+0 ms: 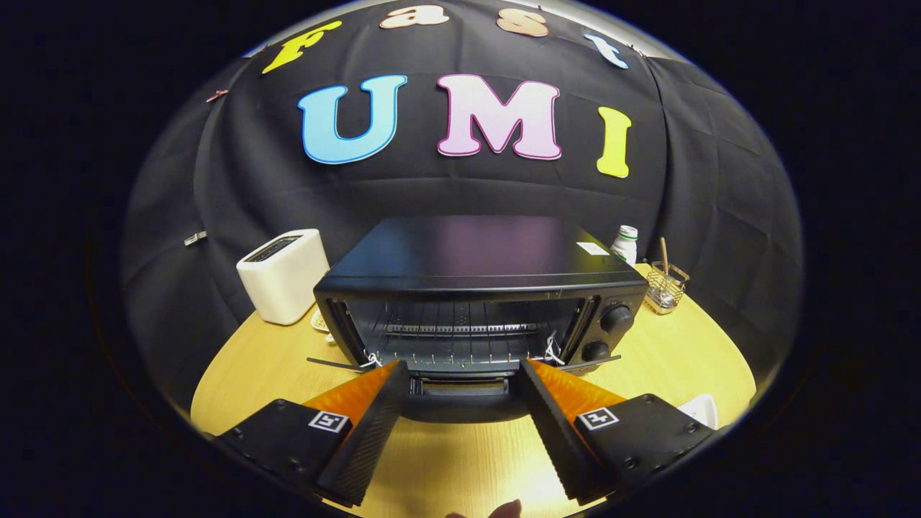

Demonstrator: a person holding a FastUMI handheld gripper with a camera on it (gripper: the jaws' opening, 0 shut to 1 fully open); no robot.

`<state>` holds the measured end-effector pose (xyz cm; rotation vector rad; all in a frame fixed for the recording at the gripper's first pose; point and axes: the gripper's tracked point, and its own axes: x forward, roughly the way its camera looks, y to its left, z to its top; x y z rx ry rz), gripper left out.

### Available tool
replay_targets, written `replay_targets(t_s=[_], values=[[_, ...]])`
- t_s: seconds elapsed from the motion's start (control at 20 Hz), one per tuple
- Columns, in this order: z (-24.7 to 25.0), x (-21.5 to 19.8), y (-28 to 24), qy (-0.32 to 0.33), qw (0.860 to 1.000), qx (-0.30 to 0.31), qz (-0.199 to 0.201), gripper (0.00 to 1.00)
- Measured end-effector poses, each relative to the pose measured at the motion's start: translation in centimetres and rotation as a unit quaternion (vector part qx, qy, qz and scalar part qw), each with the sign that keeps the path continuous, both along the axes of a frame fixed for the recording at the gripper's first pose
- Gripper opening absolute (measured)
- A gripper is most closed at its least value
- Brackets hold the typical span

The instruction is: Open the toaster oven, put the food inside, and close the toaster oven door.

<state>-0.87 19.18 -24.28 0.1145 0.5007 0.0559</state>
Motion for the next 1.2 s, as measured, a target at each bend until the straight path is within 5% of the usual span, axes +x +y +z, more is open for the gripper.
replay_targets(t_s=[0.35,0.85,1.2], values=[[-2.8,-3.1,0.3,0.034,0.999,-0.005,0.005,0.99],[-10.7,-7.2,0.7,0.17,0.985,-0.009,0.034,0.99],[-10.4,-8.9,0.5,0.191,0.98,0.022,0.058,0.99]])
